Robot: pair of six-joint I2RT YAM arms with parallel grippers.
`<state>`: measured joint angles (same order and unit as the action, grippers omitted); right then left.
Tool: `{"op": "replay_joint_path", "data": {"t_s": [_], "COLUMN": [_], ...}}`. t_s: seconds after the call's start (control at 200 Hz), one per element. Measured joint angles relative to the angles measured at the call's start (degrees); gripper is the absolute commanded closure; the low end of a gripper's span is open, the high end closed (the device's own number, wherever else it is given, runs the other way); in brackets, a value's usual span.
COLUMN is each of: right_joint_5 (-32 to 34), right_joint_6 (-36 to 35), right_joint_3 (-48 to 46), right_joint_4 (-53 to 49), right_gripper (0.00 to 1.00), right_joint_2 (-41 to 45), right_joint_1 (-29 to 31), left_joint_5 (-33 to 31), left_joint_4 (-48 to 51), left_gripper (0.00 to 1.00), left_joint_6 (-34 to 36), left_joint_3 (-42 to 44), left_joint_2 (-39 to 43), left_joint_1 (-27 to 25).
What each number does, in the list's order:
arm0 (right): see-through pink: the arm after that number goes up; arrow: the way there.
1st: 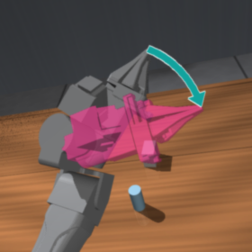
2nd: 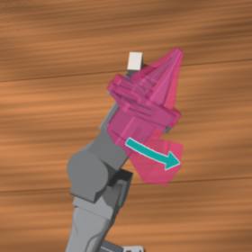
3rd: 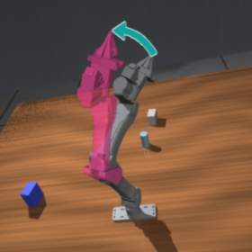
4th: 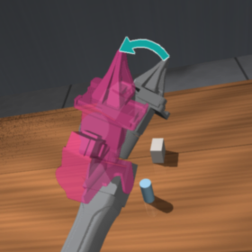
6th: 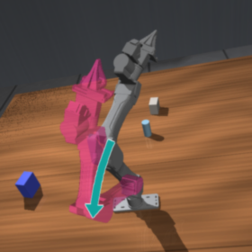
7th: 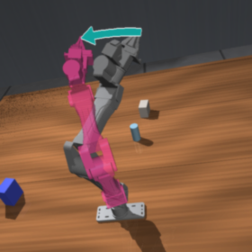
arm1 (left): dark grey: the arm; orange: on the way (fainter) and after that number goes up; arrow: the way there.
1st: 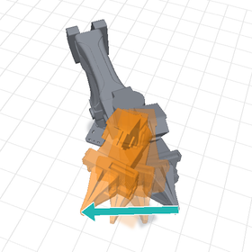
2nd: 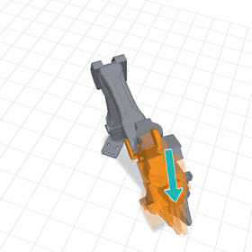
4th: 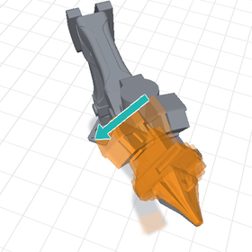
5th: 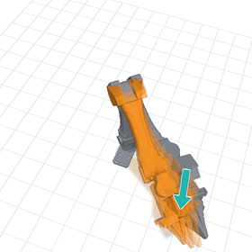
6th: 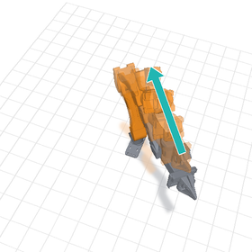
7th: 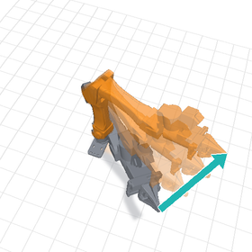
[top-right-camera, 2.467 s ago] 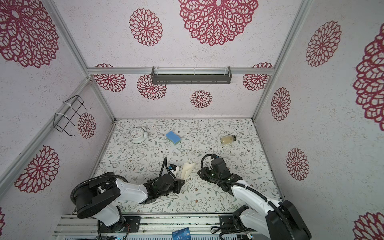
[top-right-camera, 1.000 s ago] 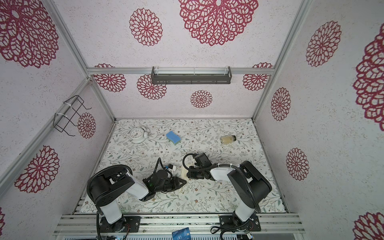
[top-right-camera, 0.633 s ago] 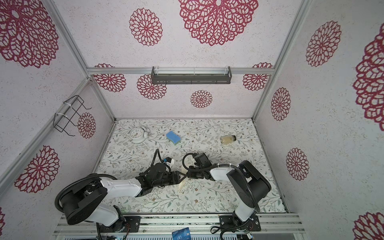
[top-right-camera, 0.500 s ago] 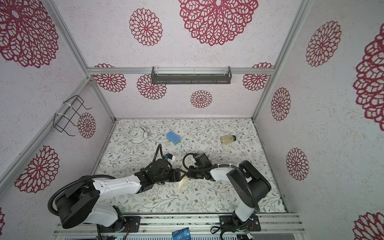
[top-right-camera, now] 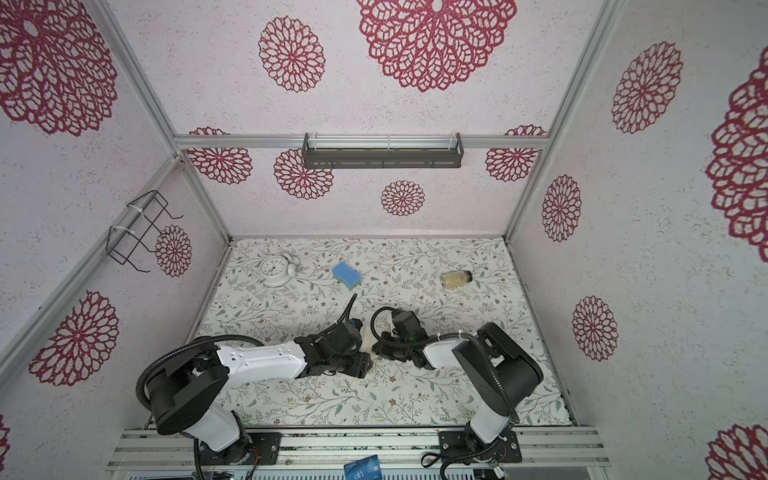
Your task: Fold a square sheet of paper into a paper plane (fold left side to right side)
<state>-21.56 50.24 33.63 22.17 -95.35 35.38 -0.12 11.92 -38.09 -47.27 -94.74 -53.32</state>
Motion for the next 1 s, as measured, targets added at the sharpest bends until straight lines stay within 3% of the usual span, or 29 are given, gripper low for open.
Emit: {"op": "replay_joint_path", "data": {"t_s": [0.21, 0.45, 1.001], "right_joint_5": [0.1, 0.1, 0.1], "right_joint_6": [1.3, 1.8, 1.7], "right_joint_3": [-0.2, -0.3, -0.7], "right_joint_4": [-0.2, -2.1, -10.3], "right_gripper": [1.0, 1.0, 1.0], "right_joint_2": [0.4, 1.5, 12.8], "right_joint_1": [0.0, 0.0, -0.4], "left_joint_5": [-3.1, -5.3, -4.0], "left_joint_4": [3.0, 3.5, -3.7], "left_gripper": [0.36, 0.51, 0.68], "left_joint_6": [2.1, 3.5, 3.6], "left_joint_3": [-4.0, -4.9, 0.6], "left_joint_2": [-3.5, -4.6, -2.2], "left_joint_1": [-1.5, -2.4, -1.0]}}
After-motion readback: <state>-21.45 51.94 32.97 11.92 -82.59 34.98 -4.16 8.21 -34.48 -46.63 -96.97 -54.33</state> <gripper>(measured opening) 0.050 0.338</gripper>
